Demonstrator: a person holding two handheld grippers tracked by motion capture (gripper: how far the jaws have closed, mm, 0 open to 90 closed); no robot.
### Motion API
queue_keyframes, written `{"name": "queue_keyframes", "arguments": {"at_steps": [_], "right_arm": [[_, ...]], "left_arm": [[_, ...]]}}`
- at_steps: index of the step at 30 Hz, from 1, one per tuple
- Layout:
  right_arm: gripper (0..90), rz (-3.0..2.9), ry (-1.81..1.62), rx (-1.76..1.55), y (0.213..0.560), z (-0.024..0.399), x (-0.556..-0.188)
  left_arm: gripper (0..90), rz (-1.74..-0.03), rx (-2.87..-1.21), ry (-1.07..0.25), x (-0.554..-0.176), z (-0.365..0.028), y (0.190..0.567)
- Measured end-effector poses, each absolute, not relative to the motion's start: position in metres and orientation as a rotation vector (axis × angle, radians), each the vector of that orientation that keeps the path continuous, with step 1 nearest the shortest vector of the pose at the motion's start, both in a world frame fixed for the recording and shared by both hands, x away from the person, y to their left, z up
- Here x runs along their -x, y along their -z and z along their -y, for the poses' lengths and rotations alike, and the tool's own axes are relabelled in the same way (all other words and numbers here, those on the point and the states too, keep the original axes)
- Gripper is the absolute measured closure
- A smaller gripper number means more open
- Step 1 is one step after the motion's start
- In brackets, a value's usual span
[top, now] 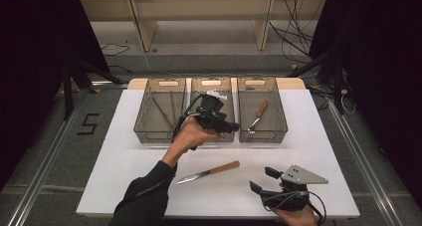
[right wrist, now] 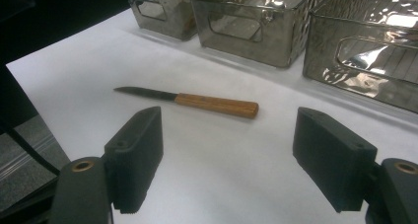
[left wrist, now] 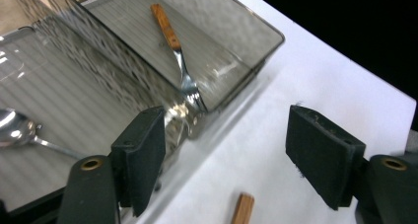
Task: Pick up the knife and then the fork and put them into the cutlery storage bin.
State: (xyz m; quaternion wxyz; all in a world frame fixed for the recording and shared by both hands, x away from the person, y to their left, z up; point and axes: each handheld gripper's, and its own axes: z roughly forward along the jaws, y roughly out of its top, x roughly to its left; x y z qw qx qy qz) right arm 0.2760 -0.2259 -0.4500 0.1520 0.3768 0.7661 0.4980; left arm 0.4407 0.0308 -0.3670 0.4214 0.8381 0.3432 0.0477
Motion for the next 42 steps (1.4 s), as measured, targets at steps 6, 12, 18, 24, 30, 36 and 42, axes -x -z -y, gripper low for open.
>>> {"name": "queue_keyframes", "arguments": {"at_steps": [6, 12, 18, 24, 30, 36, 42], "right_arm": [[28.0, -2.200, -1.428, -1.083, 0.450, 0.226, -0.276], [28.1, -2.202, -1.426, -1.079, 0.450, 0.226, -0.276], [28.1, -2.202, -1.427, -1.084, 0.451, 0.226, -0.277], [28.0, -2.201, -1.428, -1.086, 0.451, 0.227, -0.277], [28.0, -2.202, -1.427, -1.086, 0.451, 0.227, -0.277], [28.0, -2.202, -1.427, -1.087, 0.452, 0.228, -0.278], [28.0, -2.203, -1.428, -1.088, 0.452, 0.227, -0.278]], "left_arm": [[29.6, -0.843, -2.127, -0.127, -0.419, -0.051, 0.379], [29.2, -0.838, -2.174, -0.148, -0.404, -0.061, 0.398], [28.4, -0.852, -2.195, -0.148, -0.396, -0.068, 0.415], [27.0, -0.817, -2.230, -0.168, -0.388, -0.068, 0.425], [26.5, -0.785, -2.288, -0.194, -0.382, -0.062, 0.430], [26.2, -0.761, -2.337, -0.206, -0.380, -0.057, 0.434], [25.8, -0.748, -2.382, -0.204, -0.379, -0.054, 0.439]]}}
